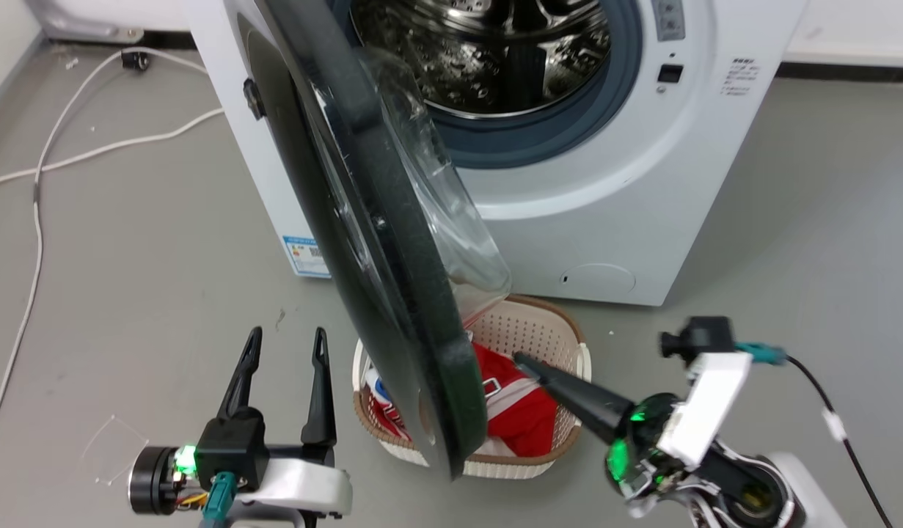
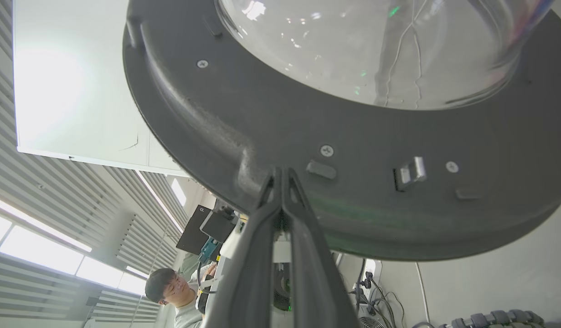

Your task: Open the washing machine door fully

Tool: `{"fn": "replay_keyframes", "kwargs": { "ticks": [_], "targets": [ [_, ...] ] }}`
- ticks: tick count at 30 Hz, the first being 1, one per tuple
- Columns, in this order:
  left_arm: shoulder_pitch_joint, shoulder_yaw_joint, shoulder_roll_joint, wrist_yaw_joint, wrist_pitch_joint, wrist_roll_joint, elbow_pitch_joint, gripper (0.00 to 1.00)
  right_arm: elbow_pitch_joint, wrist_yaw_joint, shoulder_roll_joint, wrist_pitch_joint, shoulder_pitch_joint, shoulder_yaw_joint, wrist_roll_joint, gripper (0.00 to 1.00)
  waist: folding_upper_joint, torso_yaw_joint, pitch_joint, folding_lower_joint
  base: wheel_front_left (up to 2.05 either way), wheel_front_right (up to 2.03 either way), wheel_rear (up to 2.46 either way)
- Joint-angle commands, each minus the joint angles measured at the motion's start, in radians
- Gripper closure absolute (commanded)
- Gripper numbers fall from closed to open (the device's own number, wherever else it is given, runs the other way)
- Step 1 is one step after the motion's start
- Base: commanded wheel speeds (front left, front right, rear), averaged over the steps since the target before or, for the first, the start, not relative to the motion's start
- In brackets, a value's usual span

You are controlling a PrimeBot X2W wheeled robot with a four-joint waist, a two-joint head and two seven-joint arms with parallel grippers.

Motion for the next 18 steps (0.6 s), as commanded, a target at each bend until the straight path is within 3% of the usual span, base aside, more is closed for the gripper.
{"fn": "replay_keyframes", "kwargs": {
  "ticks": [1, 6, 11, 18],
  "targets": [
    [0.017, 0.005, -0.001, 0.000, -0.003, 0.002, 0.002, 0.00, -0.008, 0.000, 0.006, -0.024, 0.023, -0.022, 0.003, 1.00, -0.0001, -0.012, -0.018, 0.0001, 0.00, 0.00, 0.00],
    [0.045, 0.011, -0.001, -0.004, -0.003, 0.006, 0.006, 0.00, -0.052, 0.000, 0.012, -0.142, 0.081, -0.108, -0.025, 1.00, -0.0001, -0.030, -0.054, 0.0001, 0.00, 0.00, 0.00],
    [0.065, 0.015, -0.001, -0.006, -0.003, 0.009, 0.006, 0.00, -0.110, 0.000, 0.007, -0.305, 0.139, -0.179, -0.129, 1.00, -0.0001, -0.041, -0.085, 0.0001, 0.00, 0.00, 0.00],
    [0.088, 0.027, -0.001, -0.003, -0.003, 0.011, -0.001, 0.00, -0.137, 0.000, -0.066, -0.693, 0.190, -0.180, -0.500, 1.00, -0.0001, -0.058, -0.107, 0.0001, 0.00, 0.00, 0.00]
  ]
}}
